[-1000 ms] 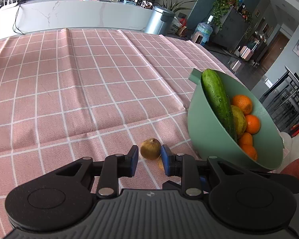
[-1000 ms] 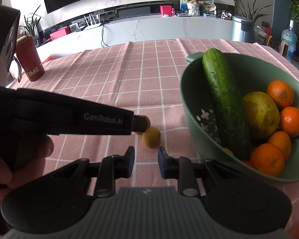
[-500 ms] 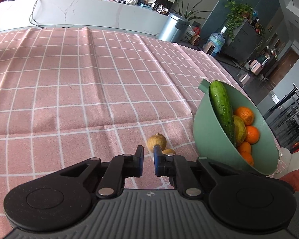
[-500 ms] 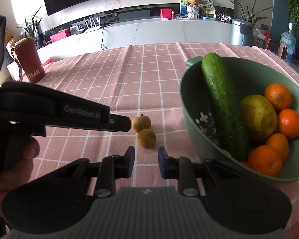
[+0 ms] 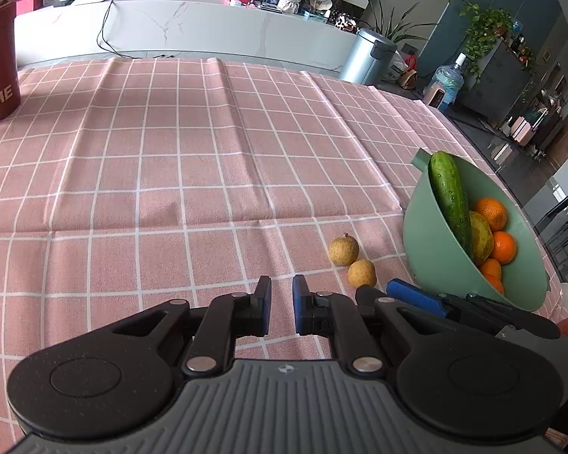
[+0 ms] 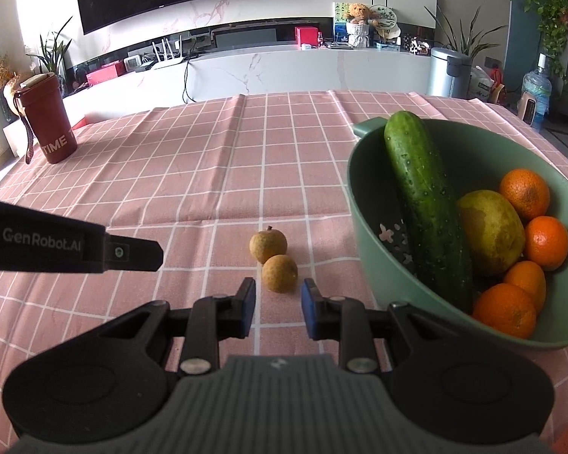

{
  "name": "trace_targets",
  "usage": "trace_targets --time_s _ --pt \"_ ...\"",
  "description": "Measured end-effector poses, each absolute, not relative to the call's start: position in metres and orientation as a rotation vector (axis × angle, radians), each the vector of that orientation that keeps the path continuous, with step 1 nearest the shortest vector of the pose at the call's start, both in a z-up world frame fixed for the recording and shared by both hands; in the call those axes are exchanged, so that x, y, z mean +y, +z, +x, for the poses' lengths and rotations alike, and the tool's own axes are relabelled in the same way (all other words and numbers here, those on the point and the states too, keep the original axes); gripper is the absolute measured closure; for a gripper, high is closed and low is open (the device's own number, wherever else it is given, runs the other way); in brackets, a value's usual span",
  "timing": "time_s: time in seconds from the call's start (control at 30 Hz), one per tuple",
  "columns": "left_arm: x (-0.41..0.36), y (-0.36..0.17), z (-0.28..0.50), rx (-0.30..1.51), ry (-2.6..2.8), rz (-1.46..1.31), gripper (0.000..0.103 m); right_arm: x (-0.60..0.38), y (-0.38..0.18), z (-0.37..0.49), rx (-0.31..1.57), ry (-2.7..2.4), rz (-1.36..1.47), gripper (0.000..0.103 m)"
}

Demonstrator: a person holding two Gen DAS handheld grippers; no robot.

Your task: Organize fruits

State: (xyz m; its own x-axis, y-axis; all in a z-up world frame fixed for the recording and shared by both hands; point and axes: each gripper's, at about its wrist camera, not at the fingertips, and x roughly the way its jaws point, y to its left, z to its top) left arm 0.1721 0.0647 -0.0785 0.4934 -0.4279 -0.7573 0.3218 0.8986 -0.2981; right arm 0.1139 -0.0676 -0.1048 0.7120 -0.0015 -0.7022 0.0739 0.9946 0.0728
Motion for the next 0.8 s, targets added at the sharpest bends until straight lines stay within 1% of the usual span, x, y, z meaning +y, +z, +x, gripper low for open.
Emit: trace_targets --time_s 0.5,0.63,0.8 --pt "0.063 -0.08 0.173 0.94 -0.458 -0.126 0.091 -0.055 -0.121 0.13 0.763 -0.107 0.089 0.081" --pt "0.062 -0.079 0.174 0.925 -0.481 -0.124 0.091 -0.057 -0.121 0.129 0.764 -0.101 0.105 0.084" --pt "0.057 -0.073 0.174 0.895 -0.535 -0.109 0.091 -0.058 -0.109 0.123 0.771 -0.045 0.114 0.084"
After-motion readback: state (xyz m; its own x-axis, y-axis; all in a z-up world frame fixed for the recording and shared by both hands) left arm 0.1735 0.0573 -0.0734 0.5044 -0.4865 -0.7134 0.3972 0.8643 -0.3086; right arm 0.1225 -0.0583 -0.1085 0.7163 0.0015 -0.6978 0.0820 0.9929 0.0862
